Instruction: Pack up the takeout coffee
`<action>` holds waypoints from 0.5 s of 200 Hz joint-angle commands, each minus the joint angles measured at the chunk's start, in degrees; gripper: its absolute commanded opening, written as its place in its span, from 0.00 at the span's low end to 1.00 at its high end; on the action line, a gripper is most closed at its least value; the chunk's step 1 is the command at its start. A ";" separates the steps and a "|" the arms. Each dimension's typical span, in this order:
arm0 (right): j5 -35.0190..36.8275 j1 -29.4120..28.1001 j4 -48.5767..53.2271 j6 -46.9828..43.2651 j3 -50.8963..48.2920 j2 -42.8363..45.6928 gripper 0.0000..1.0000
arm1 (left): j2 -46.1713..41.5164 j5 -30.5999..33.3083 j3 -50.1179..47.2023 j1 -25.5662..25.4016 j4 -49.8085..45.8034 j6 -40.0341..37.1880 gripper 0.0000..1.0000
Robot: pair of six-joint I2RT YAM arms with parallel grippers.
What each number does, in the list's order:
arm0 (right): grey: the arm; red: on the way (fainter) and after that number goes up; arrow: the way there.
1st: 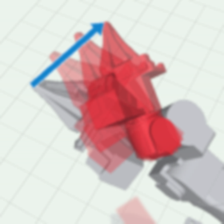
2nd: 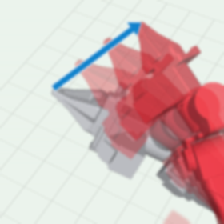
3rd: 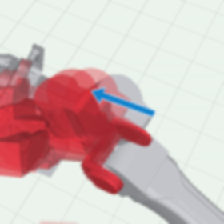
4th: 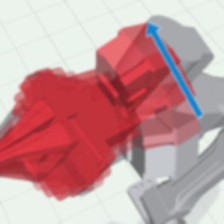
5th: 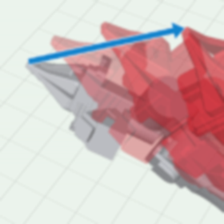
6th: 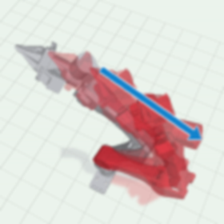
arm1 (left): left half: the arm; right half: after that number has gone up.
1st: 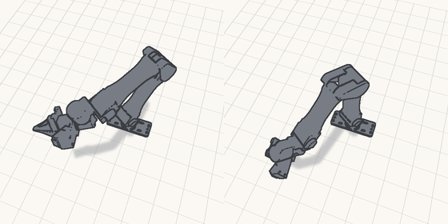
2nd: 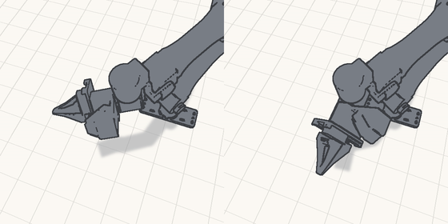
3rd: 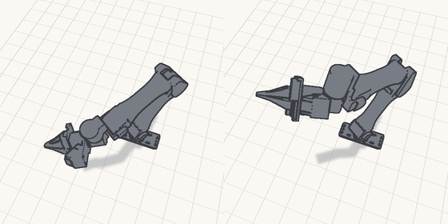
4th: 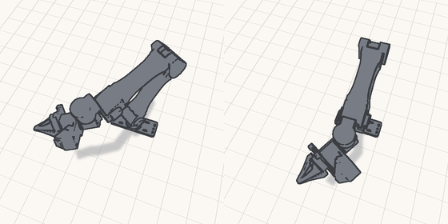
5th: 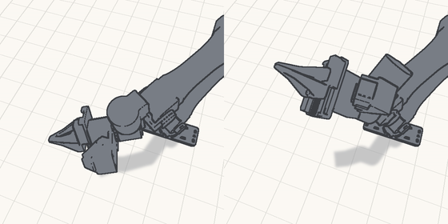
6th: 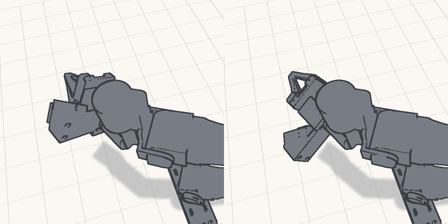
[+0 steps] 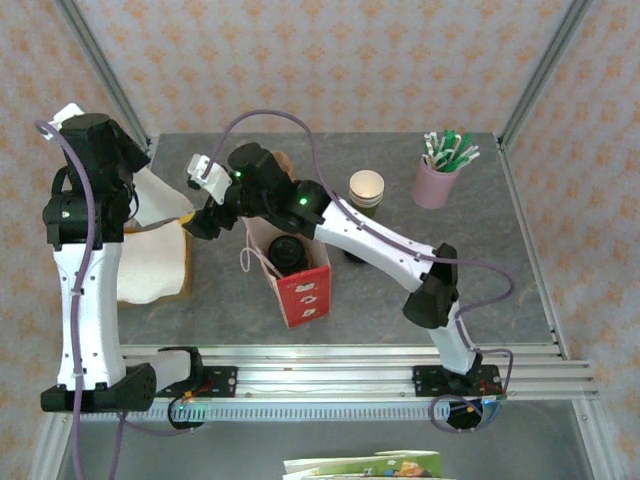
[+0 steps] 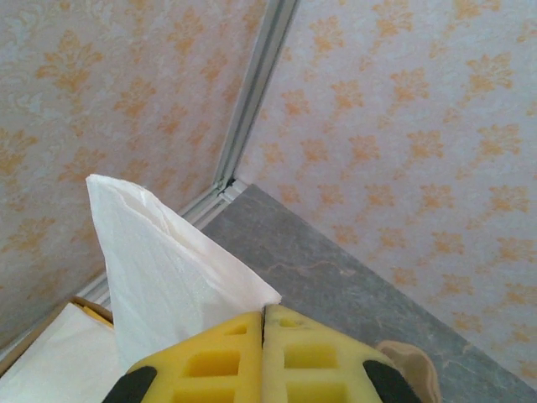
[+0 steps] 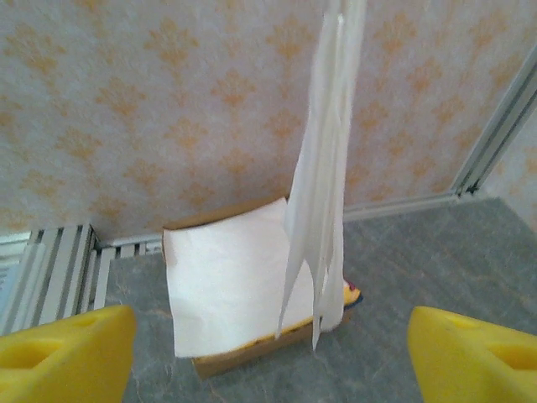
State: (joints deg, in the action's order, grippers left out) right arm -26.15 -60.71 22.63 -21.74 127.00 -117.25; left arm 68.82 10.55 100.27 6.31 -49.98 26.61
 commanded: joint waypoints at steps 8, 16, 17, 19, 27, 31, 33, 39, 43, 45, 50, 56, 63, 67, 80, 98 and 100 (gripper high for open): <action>1.93 -0.91 -9.12 1.25 -2.95 5.43 0.87 | 1.19 -2.46 4.60 -0.96 -3.20 2.47 0.00; 1.81 -0.93 -10.65 1.89 -3.69 5.54 0.89 | 1.60 -2.61 5.62 -1.28 -3.51 2.69 0.00; 1.81 -0.92 -10.84 1.97 -3.73 5.50 0.89 | 1.64 -2.62 5.76 -1.33 -3.62 2.76 0.00; 1.81 -0.91 -11.23 2.14 -3.90 5.46 0.89 | 1.71 -2.57 6.00 -1.37 -3.68 2.86 0.00; 1.88 -0.93 -12.40 2.60 -4.28 5.44 0.90 | 1.92 -2.72 6.98 -1.51 -3.97 2.90 0.00; 1.78 -0.92 -12.67 2.65 -4.26 5.31 0.90 | 2.03 -2.88 7.46 -1.56 -4.21 2.95 0.00; 1.80 -0.91 -12.80 2.66 -4.16 5.15 0.91 | 2.13 -3.01 7.72 -1.60 -4.40 2.99 0.00; 1.98 -0.96 -13.05 2.66 -4.01 4.85 0.91 | 2.34 -3.17 8.48 -1.65 -4.71 3.09 0.00; 2.36 -0.91 -13.26 2.75 -3.87 4.71 0.91 | 2.34 -3.28 8.93 -1.73 -4.91 3.10 0.00; 2.56 -0.97 -13.37 2.75 -3.80 4.54 0.91 | 2.37 -3.39 9.10 -1.78 -5.01 3.14 0.00; 3.07 -0.98 -13.56 2.66 -3.59 4.30 0.92 | 2.40 -3.59 9.49 -1.82 -5.19 3.18 0.00; 3.58 -0.91 -13.92 2.51 -3.44 4.02 0.92 | 2.48 -3.87 9.99 -1.95 -5.59 3.40 0.00; 3.98 -0.91 -14.24 2.23 -3.12 3.72 0.93 | 2.39 -4.08 10.27 -2.08 -5.81 3.53 0.00; 4.14 -0.95 -14.47 2.23 -2.80 3.51 0.93 | 2.29 -4.35 10.42 -2.13 -5.83 3.56 0.00; 4.56 -0.91 -15.06 2.16 -1.75 2.62 0.93 | 2.20 -4.65 10.94 -2.33 -6.27 3.93 0.00; 4.55 -0.94 -15.44 2.23 0.29 0.79 0.93 | 1.96 -5.46 11.60 -2.43 -6.66 4.37 0.00; 4.53 -0.91 -15.43 2.20 0.54 0.55 0.93 | 1.87 -5.52 11.65 -2.44 -6.70 4.45 0.00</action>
State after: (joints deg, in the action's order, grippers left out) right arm -23.07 -61.58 10.41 -20.14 124.51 -113.89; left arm 71.29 6.70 109.89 4.40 -53.91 29.80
